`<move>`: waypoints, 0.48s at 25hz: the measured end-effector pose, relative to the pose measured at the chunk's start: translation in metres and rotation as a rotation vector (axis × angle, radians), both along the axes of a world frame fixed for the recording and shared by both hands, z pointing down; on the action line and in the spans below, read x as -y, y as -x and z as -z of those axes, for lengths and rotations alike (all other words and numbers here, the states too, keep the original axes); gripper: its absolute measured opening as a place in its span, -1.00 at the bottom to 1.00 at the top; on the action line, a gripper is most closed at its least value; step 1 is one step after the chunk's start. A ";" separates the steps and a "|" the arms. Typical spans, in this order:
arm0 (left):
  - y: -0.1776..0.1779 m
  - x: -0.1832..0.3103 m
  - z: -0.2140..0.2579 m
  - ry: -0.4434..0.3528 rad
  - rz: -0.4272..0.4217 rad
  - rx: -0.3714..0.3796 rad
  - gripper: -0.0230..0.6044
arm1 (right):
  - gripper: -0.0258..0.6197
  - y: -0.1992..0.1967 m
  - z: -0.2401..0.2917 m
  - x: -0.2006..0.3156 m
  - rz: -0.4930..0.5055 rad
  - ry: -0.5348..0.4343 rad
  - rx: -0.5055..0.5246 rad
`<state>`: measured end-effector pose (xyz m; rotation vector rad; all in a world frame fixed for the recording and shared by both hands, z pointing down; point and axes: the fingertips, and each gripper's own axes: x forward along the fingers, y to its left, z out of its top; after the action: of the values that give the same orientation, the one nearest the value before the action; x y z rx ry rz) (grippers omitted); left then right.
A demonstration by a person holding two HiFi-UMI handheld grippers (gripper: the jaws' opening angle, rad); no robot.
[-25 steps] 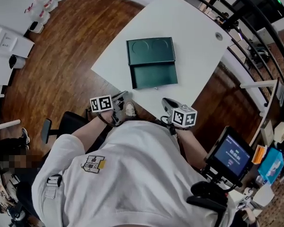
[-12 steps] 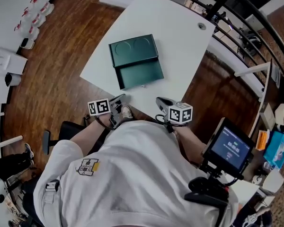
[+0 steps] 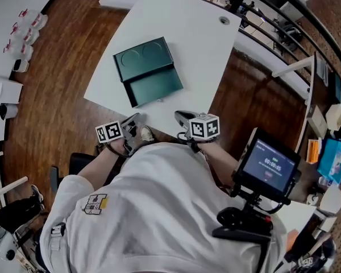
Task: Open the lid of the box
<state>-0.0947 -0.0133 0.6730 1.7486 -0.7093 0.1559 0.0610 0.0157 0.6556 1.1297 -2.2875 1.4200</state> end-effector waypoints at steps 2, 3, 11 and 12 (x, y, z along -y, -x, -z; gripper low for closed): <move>-0.003 -0.001 0.000 -0.001 -0.006 -0.002 -0.93 | -0.92 -0.001 -0.001 0.001 0.005 -0.004 -0.013; -0.004 -0.001 0.000 0.000 -0.008 -0.002 -0.93 | -0.92 -0.001 -0.001 0.001 0.009 -0.005 -0.021; -0.007 -0.003 0.001 0.002 -0.007 -0.005 -0.93 | -0.92 -0.003 -0.002 0.003 0.013 -0.006 -0.037; -0.007 -0.003 0.001 0.002 -0.007 -0.006 -0.93 | -0.92 -0.003 -0.002 0.003 0.013 -0.006 -0.038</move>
<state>-0.0877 -0.0102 0.6716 1.7493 -0.6989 0.1563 0.0640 0.0129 0.6575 1.1314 -2.2709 1.3754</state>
